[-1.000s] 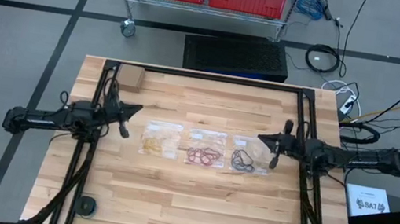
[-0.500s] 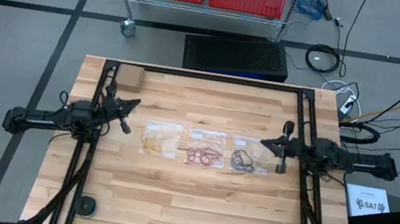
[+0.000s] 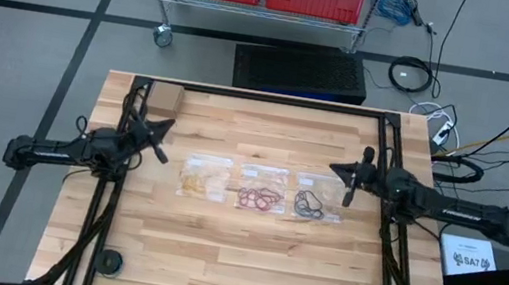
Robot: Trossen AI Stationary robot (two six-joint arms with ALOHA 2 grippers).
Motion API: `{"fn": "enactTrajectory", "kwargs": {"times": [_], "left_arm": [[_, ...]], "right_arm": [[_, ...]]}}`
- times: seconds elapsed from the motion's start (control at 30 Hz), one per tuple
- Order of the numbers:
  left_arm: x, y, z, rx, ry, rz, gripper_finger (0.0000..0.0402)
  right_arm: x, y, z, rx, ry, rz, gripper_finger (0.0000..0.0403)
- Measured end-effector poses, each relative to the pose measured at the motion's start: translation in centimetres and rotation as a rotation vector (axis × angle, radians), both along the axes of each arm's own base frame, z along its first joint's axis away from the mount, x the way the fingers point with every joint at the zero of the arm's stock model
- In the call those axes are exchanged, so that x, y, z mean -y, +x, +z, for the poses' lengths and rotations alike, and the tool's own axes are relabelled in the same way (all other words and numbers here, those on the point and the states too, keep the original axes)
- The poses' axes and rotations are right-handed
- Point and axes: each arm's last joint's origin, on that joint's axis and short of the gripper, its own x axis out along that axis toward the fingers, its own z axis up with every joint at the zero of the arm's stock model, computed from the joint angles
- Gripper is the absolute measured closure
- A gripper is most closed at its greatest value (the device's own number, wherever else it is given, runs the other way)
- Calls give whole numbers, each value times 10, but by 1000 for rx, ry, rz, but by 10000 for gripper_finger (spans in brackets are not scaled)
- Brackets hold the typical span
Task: Sort rubber bands
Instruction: Return to Home Position
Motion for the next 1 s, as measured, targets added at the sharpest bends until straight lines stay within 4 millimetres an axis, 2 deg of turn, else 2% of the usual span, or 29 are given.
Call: {"fn": "enactTrajectory", "kwargs": {"times": [0.2, 0.33, 0.53, 1.0], "left_arm": [[-2, -2, 0, -1, -8, 112, 387], [-3, -2, 0, -6, -3, 120, 387], [-3, -2, 0, -2, -7, 119, 386], [-3, -2, 0, -2, -7, 119, 386]], "right_arm": [[2, 0, -1, 14, 55, -30, 403], [2, 0, -1, 14, 60, -27, 403], [2, 0, -1, 90, 258, -58, 403], [2, 0, -1, 92, 262, -59, 403]]}}
